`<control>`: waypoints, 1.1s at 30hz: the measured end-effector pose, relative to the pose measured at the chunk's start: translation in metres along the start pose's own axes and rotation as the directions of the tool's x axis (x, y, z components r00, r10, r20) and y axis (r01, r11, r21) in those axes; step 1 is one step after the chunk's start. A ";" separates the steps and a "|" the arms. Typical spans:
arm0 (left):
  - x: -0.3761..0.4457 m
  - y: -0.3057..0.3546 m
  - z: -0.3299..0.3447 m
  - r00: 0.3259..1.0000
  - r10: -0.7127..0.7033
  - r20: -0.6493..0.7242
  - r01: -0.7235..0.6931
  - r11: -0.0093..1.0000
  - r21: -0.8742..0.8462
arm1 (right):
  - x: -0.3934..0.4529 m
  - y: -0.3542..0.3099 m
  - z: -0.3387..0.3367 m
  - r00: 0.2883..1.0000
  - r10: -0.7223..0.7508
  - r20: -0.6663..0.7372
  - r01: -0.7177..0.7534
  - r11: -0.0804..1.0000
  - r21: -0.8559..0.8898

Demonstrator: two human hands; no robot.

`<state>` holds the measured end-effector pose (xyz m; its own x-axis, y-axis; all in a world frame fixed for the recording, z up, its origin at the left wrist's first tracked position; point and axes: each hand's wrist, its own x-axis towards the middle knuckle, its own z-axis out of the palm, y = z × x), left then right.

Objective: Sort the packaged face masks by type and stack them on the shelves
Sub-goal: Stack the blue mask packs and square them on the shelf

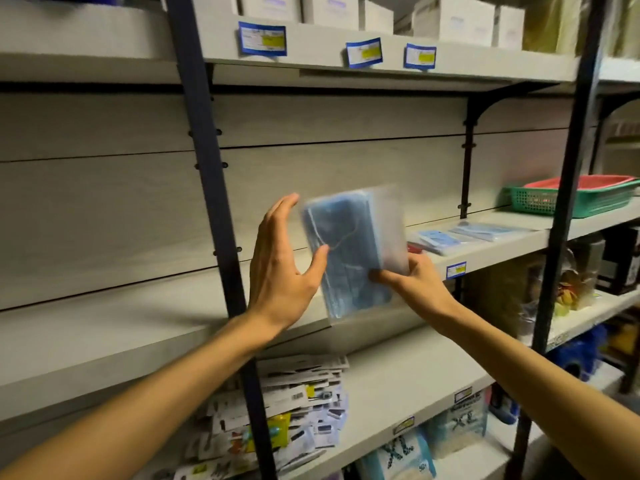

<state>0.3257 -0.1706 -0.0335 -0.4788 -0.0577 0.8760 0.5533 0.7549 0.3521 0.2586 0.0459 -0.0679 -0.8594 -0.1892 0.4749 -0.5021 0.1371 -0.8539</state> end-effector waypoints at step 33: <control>0.051 -0.093 0.131 0.463 -0.867 0.187 0.813 0.499 0.299 | 0.182 0.088 0.001 0.791 0.391 0.470 -0.223 0.900 -0.374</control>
<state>0.1606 -0.1584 -0.0652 -0.8286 -0.5585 0.0385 -0.3171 0.5250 0.7898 0.0588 0.0229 -0.0566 -0.8310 -0.5532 -0.0584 -0.2966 0.5293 -0.7949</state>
